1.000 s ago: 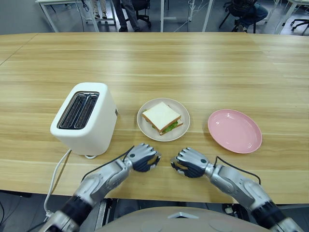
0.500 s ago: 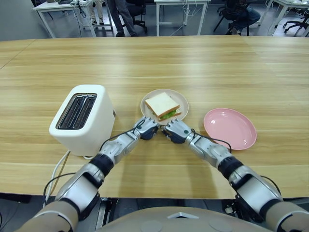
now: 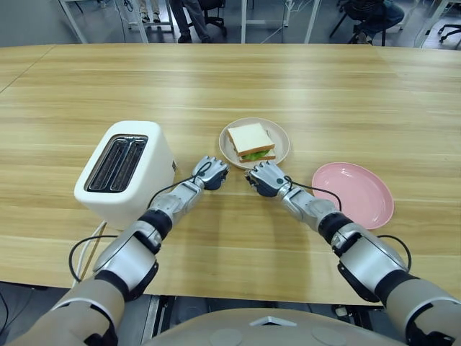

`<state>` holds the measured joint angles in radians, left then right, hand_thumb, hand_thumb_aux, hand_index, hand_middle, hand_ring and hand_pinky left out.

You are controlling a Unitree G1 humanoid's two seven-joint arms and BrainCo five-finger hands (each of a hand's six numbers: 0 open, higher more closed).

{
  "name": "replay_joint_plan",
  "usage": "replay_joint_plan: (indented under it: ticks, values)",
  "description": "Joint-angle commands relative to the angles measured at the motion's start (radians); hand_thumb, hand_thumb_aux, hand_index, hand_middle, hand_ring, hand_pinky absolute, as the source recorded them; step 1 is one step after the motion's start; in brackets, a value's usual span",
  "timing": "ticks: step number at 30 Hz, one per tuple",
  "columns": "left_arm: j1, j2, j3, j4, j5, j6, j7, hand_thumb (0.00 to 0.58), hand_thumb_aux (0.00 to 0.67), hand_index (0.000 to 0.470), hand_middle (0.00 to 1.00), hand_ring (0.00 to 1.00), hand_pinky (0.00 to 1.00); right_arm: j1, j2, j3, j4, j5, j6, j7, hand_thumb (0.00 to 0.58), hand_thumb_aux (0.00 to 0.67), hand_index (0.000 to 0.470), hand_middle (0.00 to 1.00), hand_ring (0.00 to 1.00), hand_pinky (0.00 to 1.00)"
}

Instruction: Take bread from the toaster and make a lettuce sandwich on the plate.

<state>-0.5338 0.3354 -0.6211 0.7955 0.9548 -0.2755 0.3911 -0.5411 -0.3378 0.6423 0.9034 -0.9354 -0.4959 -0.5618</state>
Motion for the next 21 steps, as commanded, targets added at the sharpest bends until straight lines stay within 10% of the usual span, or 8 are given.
replay_joint_plan:
  ticks: [1, 2, 3, 4, 5, 6, 9, 21]
  values:
    - [0.217, 0.038, 0.104, -0.337, -0.241, -0.085, -0.136, 0.580, 0.670, 0.460, 1.00, 1.00, 1.00, 0.224, -0.087, -0.109, -0.331, 0.357, -0.165, 0.246, 0.580, 0.670, 0.460, 1.00, 1.00, 1.00]
    - [0.285, 0.045, 0.133, -0.436, -0.310, -0.098, -0.175, 0.580, 0.670, 0.460, 0.98, 0.98, 0.98, 0.292, -0.112, -0.133, -0.431, 0.459, -0.177, 0.316, 0.557, 0.536, 0.368, 0.62, 0.62, 0.62]
    - [0.351, 0.053, 0.154, -0.522, -0.380, -0.112, -0.218, 0.554, 0.528, 0.363, 0.82, 0.82, 0.82, 0.354, -0.138, -0.149, -0.520, 0.562, -0.182, 0.389, 0.251, 0.166, 0.114, 0.42, 0.42, 0.42]
    - [0.415, 0.065, 0.168, -0.600, -0.447, -0.130, -0.262, 0.554, 0.528, 0.363, 0.82, 0.82, 0.82, 0.405, -0.162, -0.166, -0.595, 0.643, -0.179, 0.448, 0.251, 0.166, 0.114, 0.42, 0.42, 0.42]
    - [0.484, 0.078, 0.177, -0.672, -0.518, -0.153, -0.302, 0.432, 0.331, 0.227, 0.69, 0.69, 0.69, 0.454, -0.185, -0.190, -0.662, 0.718, -0.178, 0.489, 0.000, 0.000, 0.000, 0.00, 0.00, 0.00]
    - [0.549, 0.091, 0.186, -0.733, -0.589, -0.175, -0.339, 0.000, 0.000, 0.000, 0.49, 0.49, 0.49, 0.498, -0.204, -0.214, -0.721, 0.796, -0.166, 0.530, 0.000, 0.000, 0.000, 0.00, 0.00, 0.00]
    - [0.725, 0.129, 0.225, -0.896, -0.732, -0.208, -0.411, 0.000, 0.000, 0.000, 0.00, 0.00, 0.00, 0.616, -0.230, -0.311, -0.857, 0.978, -0.137, 0.598, 0.000, 0.000, 0.000, 0.00, 0.00, 0.00]
    - [1.001, 0.097, 0.360, -1.092, -1.047, -0.287, -0.553, 0.000, 0.000, 0.000, 0.00, 0.00, 0.00, 0.866, -0.139, -0.480, -0.961, 1.239, -0.140, 0.793, 0.000, 0.000, 0.000, 0.00, 0.00, 0.00]
